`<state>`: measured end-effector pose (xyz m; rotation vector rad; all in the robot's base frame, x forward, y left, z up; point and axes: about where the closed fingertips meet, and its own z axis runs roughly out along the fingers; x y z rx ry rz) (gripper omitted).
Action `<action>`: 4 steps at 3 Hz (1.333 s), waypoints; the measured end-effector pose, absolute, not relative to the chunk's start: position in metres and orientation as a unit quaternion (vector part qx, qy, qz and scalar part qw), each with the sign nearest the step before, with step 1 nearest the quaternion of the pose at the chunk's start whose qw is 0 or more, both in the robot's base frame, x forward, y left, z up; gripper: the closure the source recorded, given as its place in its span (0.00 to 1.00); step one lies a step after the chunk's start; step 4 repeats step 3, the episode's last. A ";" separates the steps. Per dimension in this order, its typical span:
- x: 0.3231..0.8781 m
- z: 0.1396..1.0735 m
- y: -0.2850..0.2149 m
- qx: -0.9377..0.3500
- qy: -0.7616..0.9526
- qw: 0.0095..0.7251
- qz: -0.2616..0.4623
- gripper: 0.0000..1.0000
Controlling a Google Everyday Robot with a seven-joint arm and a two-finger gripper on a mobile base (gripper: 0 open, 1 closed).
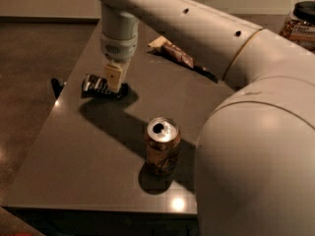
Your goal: Move rxbar chocolate near brown chip bag
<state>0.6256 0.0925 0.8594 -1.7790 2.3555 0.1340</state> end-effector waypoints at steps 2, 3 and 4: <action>0.682 0.906 -0.059 -0.474 0.871 0.133 -0.020 1.00; 0.686 0.918 -0.103 -0.447 0.881 0.152 -0.046 0.82; 0.686 0.918 -0.103 -0.447 0.881 0.152 -0.046 0.82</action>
Offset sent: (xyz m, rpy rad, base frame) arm 0.0739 -0.2326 0.0714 -0.0834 -0.1540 -0.4553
